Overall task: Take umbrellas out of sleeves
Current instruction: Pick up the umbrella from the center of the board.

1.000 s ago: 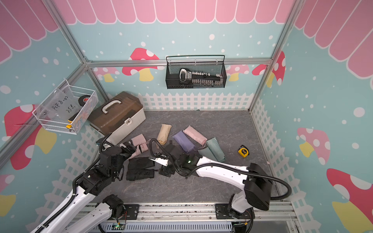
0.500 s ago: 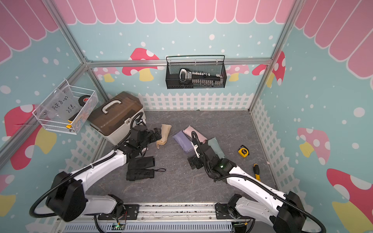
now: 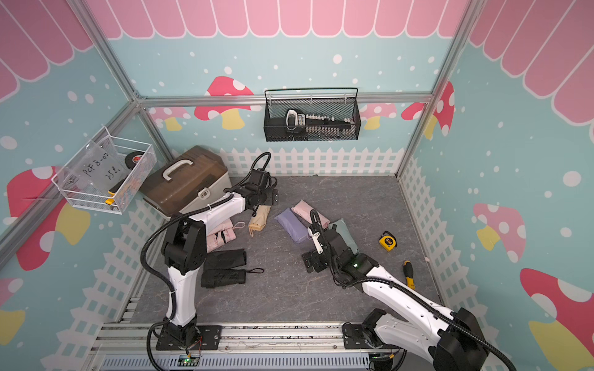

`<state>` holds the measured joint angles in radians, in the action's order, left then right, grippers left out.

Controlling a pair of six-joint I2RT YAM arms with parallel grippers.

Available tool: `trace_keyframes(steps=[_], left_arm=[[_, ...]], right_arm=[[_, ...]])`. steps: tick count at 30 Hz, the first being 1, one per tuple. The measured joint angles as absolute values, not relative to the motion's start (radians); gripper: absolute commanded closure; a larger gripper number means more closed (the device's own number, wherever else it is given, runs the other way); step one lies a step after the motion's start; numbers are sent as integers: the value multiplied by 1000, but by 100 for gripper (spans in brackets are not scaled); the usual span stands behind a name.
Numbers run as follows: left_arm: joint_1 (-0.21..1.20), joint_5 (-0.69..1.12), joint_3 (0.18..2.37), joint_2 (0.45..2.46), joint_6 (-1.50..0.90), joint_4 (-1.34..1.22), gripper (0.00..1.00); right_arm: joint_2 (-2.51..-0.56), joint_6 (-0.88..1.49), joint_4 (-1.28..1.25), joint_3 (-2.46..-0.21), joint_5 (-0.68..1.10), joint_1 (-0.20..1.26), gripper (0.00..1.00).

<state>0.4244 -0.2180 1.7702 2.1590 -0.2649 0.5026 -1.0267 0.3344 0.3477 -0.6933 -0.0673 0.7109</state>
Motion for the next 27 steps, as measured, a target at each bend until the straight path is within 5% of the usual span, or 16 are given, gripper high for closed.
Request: trace_keyframes(steps=[12,17,25,27], left_arm=[[356,-156,1805,2267,-256,590,6],[356,-106,1805,2275,-251,582,16],[362,-85,1766,2267,-234,543,63],[362,-84,1745,2252,-242,522,82]], right_arm=[[-1031,354,327,-668,-40,706,2],[-1023,366,327,-660,-41,706,2],[-1022,381,327,-659,-41,706,2],[-1021,384,327,-659,-40,706,2]])
